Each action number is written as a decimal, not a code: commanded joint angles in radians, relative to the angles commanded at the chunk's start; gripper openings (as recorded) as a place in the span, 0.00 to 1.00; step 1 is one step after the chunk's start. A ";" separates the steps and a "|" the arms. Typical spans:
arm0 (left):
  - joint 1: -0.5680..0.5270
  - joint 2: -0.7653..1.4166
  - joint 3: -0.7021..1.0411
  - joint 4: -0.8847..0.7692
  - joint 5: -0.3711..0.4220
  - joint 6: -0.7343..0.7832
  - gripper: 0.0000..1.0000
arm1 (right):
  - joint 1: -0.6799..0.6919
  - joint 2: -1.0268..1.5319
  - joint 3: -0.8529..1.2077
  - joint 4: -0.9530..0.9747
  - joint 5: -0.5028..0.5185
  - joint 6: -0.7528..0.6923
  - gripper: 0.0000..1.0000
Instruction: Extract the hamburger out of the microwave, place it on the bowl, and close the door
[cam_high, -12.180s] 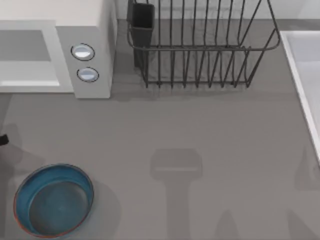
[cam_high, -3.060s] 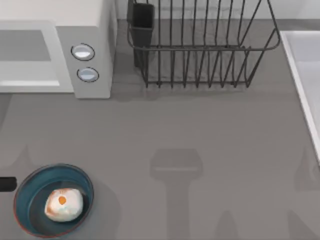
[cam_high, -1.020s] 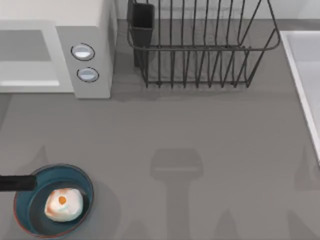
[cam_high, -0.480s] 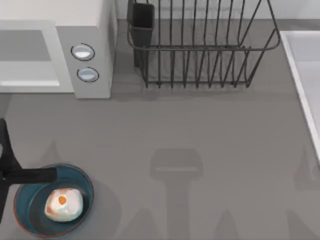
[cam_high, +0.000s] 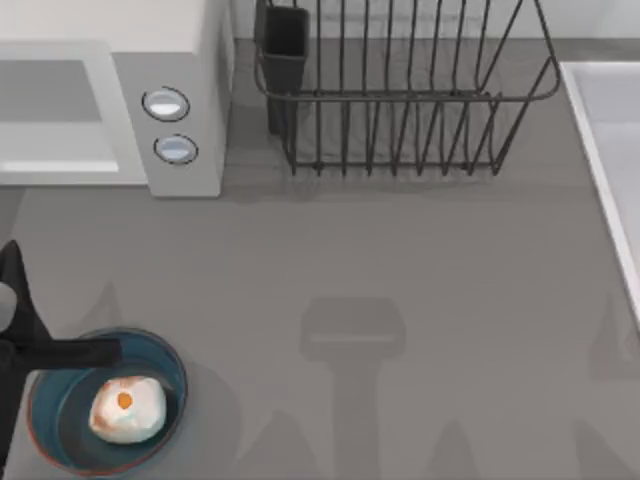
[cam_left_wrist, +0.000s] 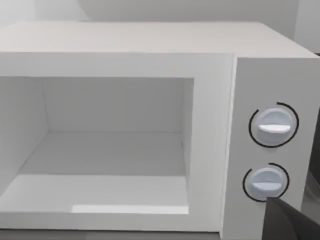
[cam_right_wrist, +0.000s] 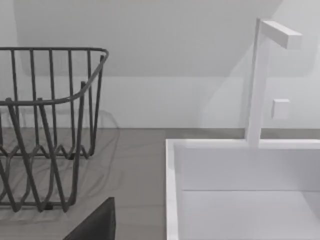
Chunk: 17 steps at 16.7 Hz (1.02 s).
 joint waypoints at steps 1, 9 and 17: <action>0.010 0.008 0.008 -0.007 0.009 0.005 0.00 | 0.000 0.000 0.000 0.000 0.000 0.000 1.00; 0.408 0.333 0.338 -0.288 0.343 0.222 0.00 | 0.000 0.000 0.000 0.000 0.000 0.000 1.00; 1.083 0.882 0.904 -0.763 0.865 0.592 0.00 | 0.000 0.000 0.000 0.000 0.000 0.000 1.00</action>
